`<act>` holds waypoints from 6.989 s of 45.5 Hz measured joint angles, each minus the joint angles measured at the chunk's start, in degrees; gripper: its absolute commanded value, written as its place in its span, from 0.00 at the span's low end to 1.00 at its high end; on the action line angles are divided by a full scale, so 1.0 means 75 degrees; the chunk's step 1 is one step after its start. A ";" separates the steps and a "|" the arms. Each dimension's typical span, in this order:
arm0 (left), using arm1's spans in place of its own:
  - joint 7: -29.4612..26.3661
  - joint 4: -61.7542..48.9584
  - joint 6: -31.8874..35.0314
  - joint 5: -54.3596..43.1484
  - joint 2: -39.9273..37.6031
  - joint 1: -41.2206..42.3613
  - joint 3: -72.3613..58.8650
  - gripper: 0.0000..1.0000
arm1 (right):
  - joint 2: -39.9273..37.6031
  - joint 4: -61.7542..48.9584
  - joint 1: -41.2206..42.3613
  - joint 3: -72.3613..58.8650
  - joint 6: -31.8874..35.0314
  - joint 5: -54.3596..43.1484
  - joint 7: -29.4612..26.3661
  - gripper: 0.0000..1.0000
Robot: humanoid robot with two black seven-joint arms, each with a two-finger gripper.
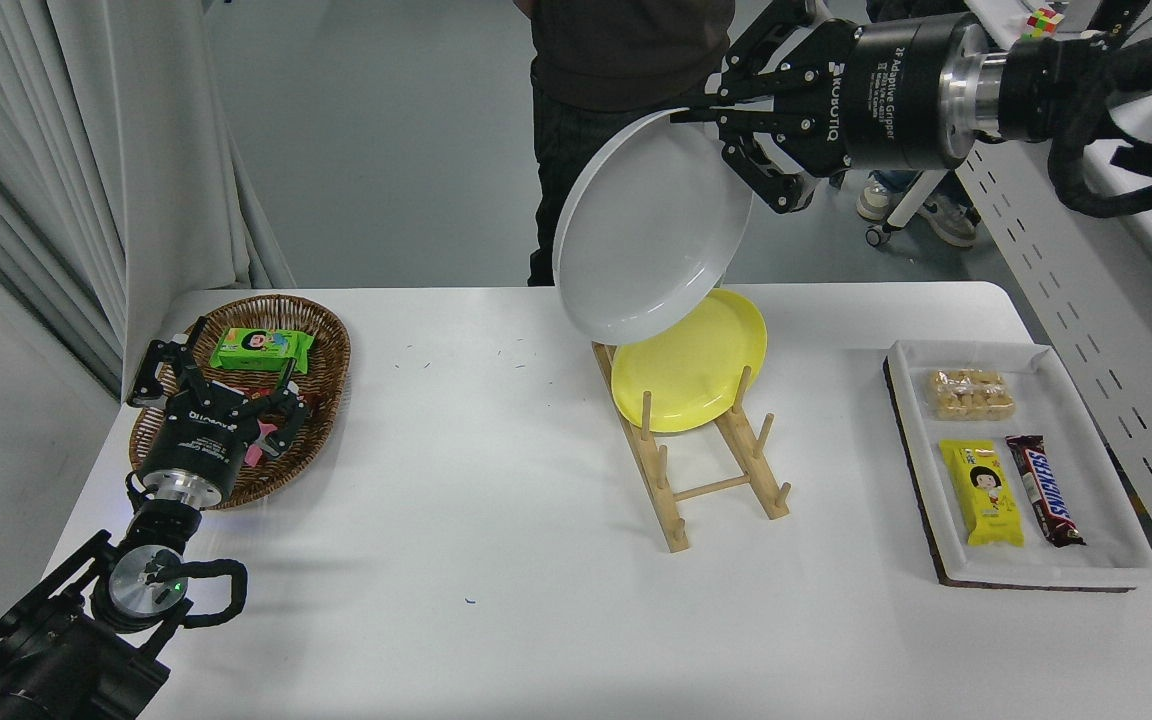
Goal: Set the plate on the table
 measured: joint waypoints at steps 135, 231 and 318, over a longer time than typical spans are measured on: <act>0.0000 0.0000 0.0000 -0.0003 0.0000 0.0000 0.0000 0.98 | 0.5195 -0.4017 -0.2872 0.1586 -0.3674 0.0071 -0.2573 0.00; 0.0000 0.0000 0.0000 -0.0004 -0.0001 0.0000 0.0000 0.98 | 0.5276 -0.5227 -0.5216 0.2666 -0.4106 -0.0161 -0.3881 0.00; 0.0001 0.0000 0.0000 -0.0003 -0.0002 0.0000 0.0005 0.98 | 0.5276 -0.6296 -0.5516 0.3098 -0.4305 -0.0572 -0.4557 0.00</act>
